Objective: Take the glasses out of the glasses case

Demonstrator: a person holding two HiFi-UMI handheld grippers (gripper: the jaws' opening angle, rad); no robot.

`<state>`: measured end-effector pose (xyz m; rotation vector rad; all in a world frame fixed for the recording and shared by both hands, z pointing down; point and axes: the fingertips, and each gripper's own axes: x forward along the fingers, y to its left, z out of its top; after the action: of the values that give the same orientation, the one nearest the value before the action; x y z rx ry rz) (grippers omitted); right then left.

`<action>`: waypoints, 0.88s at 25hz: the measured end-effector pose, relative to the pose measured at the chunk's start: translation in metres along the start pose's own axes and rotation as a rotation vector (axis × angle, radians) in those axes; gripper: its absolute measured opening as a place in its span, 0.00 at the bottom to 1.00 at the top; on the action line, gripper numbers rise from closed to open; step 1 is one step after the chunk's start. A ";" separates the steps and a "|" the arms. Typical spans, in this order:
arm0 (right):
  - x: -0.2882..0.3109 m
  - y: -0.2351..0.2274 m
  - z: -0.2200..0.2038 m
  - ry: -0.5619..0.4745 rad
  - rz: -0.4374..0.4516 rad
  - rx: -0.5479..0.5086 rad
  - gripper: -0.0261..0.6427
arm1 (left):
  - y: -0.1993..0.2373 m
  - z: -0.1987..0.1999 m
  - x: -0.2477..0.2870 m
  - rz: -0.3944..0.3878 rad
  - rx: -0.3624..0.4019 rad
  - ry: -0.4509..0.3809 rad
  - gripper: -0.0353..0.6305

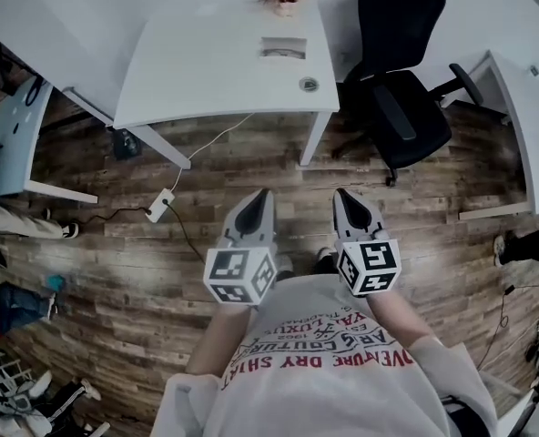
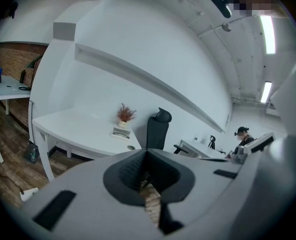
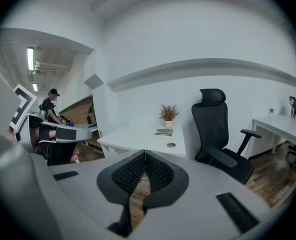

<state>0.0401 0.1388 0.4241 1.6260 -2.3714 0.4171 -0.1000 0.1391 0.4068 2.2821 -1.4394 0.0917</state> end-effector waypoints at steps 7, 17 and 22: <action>0.048 -0.011 0.004 0.017 0.002 0.025 0.06 | 0.035 0.000 0.035 0.030 -0.022 0.025 0.06; 0.155 -0.056 0.069 -0.035 0.081 -0.018 0.06 | 0.069 0.059 0.133 0.091 -0.004 -0.021 0.06; 0.217 -0.091 0.099 -0.029 0.130 -0.028 0.06 | 0.082 0.092 0.195 0.129 -0.003 -0.035 0.06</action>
<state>0.0449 -0.1167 0.4167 1.4807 -2.5018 0.3844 -0.0985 -0.0919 0.4065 2.1972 -1.6030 0.0897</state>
